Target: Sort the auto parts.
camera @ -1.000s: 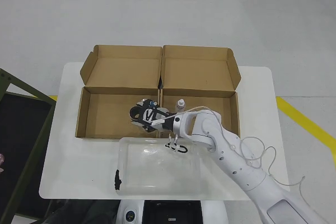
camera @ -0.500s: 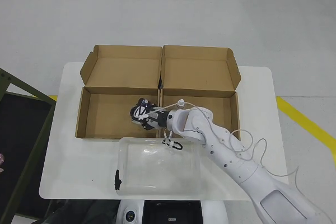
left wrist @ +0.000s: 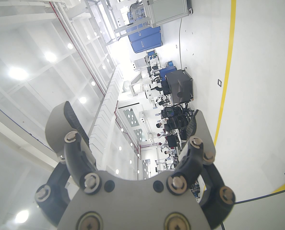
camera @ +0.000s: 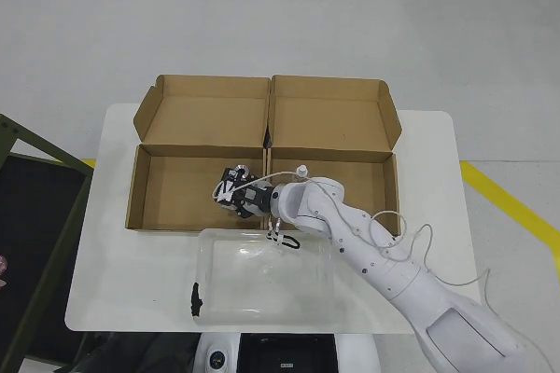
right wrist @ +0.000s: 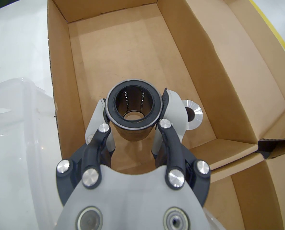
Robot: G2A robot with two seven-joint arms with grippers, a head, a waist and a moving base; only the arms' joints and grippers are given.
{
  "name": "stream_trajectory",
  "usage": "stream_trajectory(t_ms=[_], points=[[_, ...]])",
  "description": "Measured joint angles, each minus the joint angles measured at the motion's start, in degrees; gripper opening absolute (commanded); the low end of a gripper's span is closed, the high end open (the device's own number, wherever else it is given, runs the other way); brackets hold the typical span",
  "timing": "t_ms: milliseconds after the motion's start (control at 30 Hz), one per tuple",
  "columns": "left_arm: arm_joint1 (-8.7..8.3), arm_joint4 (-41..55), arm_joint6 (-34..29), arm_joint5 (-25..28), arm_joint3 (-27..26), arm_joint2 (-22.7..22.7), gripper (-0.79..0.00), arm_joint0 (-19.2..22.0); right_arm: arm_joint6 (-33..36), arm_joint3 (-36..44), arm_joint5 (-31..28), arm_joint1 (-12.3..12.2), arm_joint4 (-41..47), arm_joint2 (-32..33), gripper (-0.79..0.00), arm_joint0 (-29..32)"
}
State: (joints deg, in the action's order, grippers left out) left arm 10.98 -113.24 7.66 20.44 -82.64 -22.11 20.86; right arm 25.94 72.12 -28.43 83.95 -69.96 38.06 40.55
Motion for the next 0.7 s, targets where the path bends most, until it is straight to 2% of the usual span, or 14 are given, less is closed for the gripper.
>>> stream_trajectory(t_ms=[433, 567, 600, 700], points=[[0.00, 0.0, 0.0, 0.0, 0.0, 0.0, 0.000, 0.0, 2.2, -1.7, -0.1, 1.2, -1.8, -1.2, -0.785, -1.0], [0.00, 0.0, 0.0, 0.0, 0.0, 0.0, 0.000, 0.0, 2.8, -1.9, -0.4, 1.4, -2.6, -1.4, -0.665, -1.3], [0.00, 0.0, 0.0, 0.0, 0.0, 0.0, 0.000, 0.0, 3.0, -2.0, -0.4, 1.5, -2.8, -1.3, -0.603, -1.3], [0.00, 0.0, 0.0, 0.0, 0.0, 0.0, 0.000, 0.0, 3.2, -2.0, -0.6, 1.6, -3.0, -1.2, -0.551, -1.2]])
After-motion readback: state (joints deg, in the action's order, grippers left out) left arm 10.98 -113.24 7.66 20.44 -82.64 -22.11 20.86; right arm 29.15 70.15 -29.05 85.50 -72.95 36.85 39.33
